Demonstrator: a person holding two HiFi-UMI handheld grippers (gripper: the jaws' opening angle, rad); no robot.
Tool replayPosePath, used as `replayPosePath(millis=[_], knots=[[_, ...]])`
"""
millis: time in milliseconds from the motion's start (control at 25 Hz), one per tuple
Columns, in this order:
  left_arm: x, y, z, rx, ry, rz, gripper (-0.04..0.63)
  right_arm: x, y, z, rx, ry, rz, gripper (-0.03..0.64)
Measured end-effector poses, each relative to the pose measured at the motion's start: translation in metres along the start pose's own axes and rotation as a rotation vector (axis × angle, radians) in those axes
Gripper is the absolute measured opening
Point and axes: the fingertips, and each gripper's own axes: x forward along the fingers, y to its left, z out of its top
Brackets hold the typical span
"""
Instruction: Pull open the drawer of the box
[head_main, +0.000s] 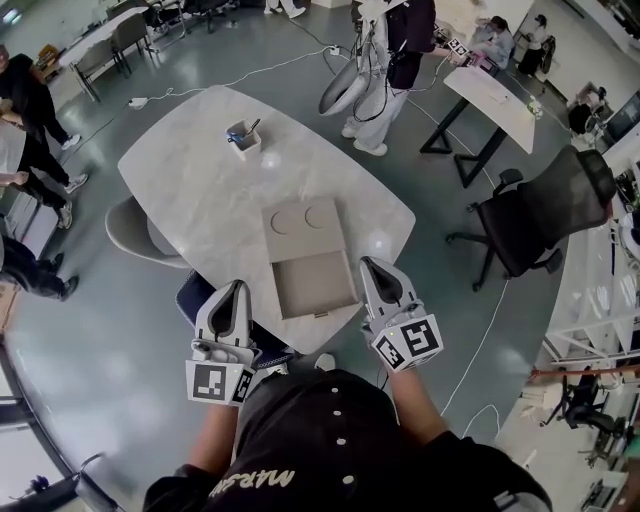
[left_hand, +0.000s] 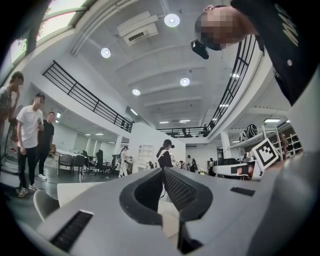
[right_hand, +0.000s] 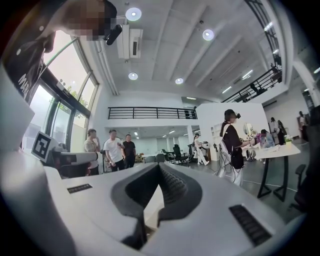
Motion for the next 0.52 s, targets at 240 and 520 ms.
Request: replayPosePath(millis=[240, 520], knots=[[-0.0012, 0.0024, 0.0002, 0.001, 0.005, 0.003, 0.02, 0.0029, 0.0026, 0.0009, 0.011, -0.001, 0.001, -0.003], [-0.0032, 0.0009, -0.0008, 0.009, 0.007, 0.001, 0.02, 0.0014, 0.0031, -0.0015, -0.005, 0.004, -0.011, -0.003]])
